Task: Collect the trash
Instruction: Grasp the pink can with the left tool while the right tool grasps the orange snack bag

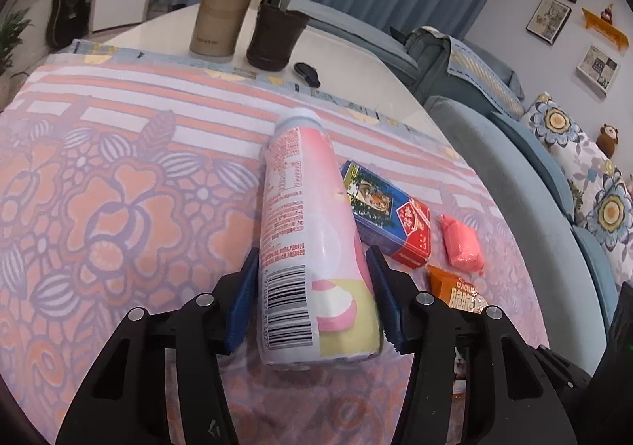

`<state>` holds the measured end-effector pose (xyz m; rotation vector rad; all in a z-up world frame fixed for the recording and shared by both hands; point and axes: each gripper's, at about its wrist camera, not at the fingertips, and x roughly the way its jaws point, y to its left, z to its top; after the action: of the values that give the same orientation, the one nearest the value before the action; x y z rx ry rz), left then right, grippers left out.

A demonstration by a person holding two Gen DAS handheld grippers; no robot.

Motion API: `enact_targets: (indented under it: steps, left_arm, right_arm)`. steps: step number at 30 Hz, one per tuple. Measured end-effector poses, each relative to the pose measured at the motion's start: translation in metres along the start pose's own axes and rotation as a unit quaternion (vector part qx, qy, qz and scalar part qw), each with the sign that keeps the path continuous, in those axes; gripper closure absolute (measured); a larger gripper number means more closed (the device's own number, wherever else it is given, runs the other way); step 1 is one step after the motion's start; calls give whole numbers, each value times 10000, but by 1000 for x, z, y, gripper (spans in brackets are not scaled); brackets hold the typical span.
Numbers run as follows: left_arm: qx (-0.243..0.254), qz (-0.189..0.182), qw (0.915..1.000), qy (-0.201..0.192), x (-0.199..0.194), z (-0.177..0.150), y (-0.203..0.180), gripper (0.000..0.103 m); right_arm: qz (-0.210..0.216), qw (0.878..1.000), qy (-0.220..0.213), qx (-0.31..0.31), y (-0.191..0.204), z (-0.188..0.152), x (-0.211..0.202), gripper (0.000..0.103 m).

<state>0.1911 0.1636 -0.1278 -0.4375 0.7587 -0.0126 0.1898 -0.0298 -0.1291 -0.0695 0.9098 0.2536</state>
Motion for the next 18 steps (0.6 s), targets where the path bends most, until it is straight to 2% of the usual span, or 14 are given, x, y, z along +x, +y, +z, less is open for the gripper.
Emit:
enact_targets:
  steps: [2,8,10,18]
  left_arm:
    - [-3,-76,9999,-103,-7,-2,0,53]
    - [-98,-307,9991,-293,-31,-16,3,54]
    - [-89,-463,9983,-331,-43,-23,1,54]
    - [92,-1314,9905,-386,-86,-45,-36,54]
  right_arm:
    - [90,10000,-36,5,-1,-2,-3,89]
    - [303,9985,-452,44,-4,-5,-22,96]
    - [326,9966,-731,193,-9,-9,-35,97]
    - [166,9902,-1292,496,-42,-26,-96,97]
